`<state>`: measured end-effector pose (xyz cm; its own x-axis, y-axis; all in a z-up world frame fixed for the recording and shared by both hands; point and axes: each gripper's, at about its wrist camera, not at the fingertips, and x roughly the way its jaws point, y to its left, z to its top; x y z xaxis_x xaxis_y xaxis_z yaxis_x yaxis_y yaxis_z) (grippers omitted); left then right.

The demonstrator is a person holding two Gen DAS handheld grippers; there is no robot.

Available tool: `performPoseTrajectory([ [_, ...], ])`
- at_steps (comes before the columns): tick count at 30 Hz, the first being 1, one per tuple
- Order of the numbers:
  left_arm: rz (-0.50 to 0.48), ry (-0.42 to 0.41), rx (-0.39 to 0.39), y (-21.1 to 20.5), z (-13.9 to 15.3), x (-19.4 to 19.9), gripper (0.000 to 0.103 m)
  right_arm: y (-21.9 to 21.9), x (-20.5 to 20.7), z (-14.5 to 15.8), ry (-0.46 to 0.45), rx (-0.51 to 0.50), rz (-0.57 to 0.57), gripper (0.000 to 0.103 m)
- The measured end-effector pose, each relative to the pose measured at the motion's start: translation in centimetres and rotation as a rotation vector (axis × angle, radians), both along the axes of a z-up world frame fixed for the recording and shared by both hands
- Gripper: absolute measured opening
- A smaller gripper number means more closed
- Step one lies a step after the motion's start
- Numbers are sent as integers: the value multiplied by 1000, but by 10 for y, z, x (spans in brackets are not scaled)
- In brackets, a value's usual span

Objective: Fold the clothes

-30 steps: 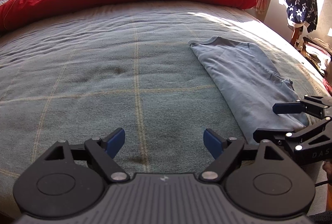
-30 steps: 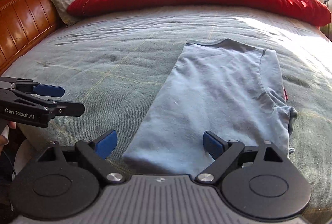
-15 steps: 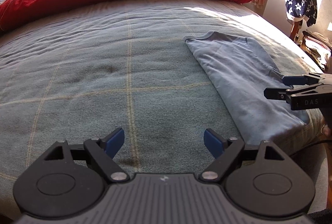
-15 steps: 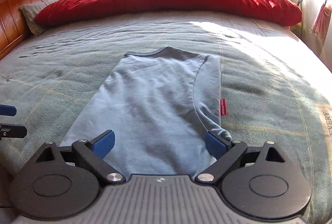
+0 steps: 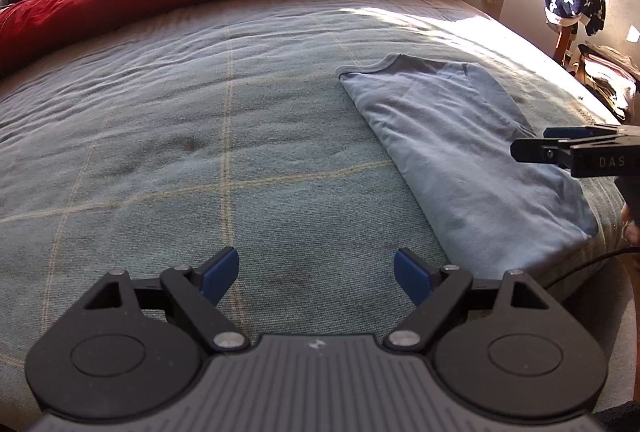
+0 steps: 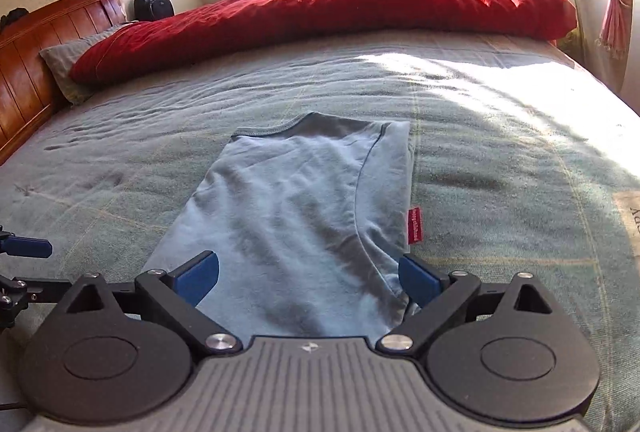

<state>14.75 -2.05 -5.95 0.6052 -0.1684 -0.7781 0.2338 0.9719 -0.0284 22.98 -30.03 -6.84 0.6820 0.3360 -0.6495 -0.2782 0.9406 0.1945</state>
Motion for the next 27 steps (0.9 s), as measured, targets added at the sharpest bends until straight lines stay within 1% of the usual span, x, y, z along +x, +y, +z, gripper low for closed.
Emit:
performPoseTrajectory([
  [3,15,12,0,5,-1,2,85,-6,-11,-8,46,17,16,99],
  [5,18,10,15,4,-2,4,85,-16,-18,-5,52,56,5,99],
  [8,13,2,17,0,-2,6,85,-30,-14,7,25,116,-23,99],
  [9,8,0,12,-1,-1,6,85,-35,-8,11,17,134,-27,94],
  [10,4,-2,8,-2,-1,5,85,-39,-2,15,8,152,-30,82],
  [11,0,-4,3,-3,-1,5,85,-43,6,15,11,159,-29,73],
  [12,-1,-3,3,-4,-1,5,85,-46,13,15,13,166,-28,56],
  [13,3,0,4,-3,-1,4,85,-48,20,14,24,163,-32,42],
  [14,7,2,5,-3,-2,4,85,-50,26,10,39,156,-42,35],
  [15,12,5,7,-2,-2,4,85,-52,33,6,53,148,-53,23],
  [16,18,9,7,-1,-3,4,85,-54,39,2,68,141,-63,21],
  [17,22,11,7,0,-3,5,85,-55,42,-2,75,129,-73,21],
  [20,31,19,13,2,-5,7,85,-58,47,-13,100,132,-101,21],
  [22,33,23,16,2,-6,8,85,-60,49,-18,121,158,-100,22],
  [24,26,26,14,1,-7,8,85,-59,50,-19,106,127,-108,22],
  [27,14,22,13,-1,-6,8,85,-61,54,-12,100,114,-137,23],
])
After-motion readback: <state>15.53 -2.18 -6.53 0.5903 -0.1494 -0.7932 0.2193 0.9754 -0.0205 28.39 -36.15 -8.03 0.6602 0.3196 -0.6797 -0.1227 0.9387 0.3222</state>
